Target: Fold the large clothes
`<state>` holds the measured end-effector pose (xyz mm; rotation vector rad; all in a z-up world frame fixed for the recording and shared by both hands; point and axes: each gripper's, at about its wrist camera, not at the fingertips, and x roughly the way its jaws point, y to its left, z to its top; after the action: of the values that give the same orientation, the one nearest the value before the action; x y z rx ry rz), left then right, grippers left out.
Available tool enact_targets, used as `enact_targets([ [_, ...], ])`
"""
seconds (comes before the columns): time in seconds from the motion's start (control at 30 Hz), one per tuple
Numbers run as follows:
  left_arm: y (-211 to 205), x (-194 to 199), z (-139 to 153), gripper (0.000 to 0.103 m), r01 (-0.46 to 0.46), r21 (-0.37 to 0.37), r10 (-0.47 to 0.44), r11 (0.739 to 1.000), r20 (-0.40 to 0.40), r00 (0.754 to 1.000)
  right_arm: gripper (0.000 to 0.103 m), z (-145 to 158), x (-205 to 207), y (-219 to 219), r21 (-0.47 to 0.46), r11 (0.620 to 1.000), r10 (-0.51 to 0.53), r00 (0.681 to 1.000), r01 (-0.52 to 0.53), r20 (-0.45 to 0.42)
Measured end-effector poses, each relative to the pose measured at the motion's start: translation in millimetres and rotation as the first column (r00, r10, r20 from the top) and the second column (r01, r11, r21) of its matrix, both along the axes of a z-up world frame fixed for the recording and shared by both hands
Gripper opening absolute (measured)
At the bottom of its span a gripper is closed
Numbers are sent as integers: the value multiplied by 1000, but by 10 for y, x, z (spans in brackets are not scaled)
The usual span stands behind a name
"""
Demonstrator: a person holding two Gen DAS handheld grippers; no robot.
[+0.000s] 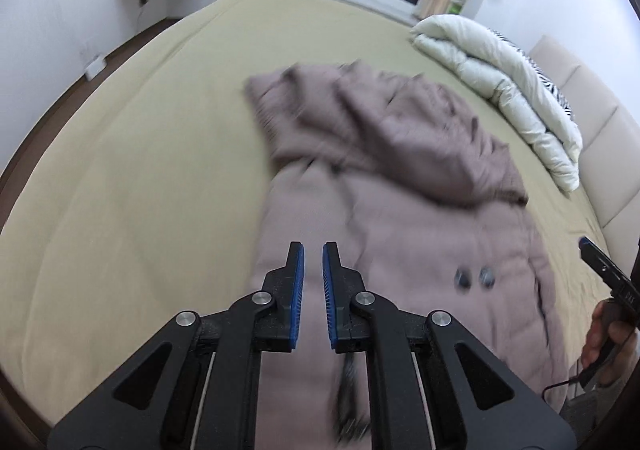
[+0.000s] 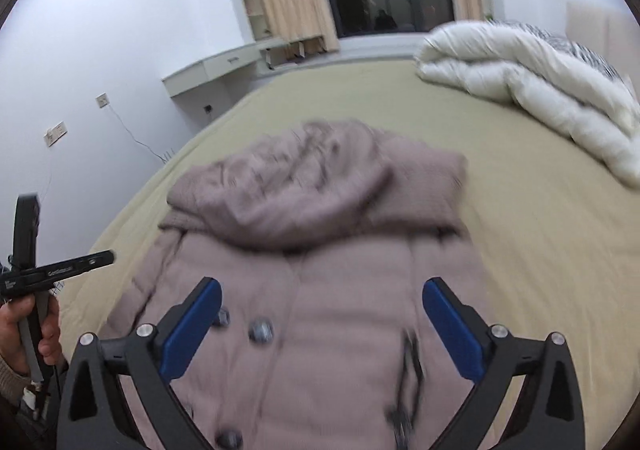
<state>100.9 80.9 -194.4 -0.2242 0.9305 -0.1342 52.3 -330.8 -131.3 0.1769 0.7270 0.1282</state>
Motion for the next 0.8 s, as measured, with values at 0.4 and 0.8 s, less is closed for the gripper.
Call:
enact_targets([
  [0.4,556,-1578,-424,13,-41,-18,38,999,-150,988,103,-541,-1170,-631,77,974,-182,942,211,-281],
  [0.8,378,-2064,-444,92,79,-18,-81,997,-190,978,103,-706,-1605,-784,92,970,-181,919,226,-351],
])
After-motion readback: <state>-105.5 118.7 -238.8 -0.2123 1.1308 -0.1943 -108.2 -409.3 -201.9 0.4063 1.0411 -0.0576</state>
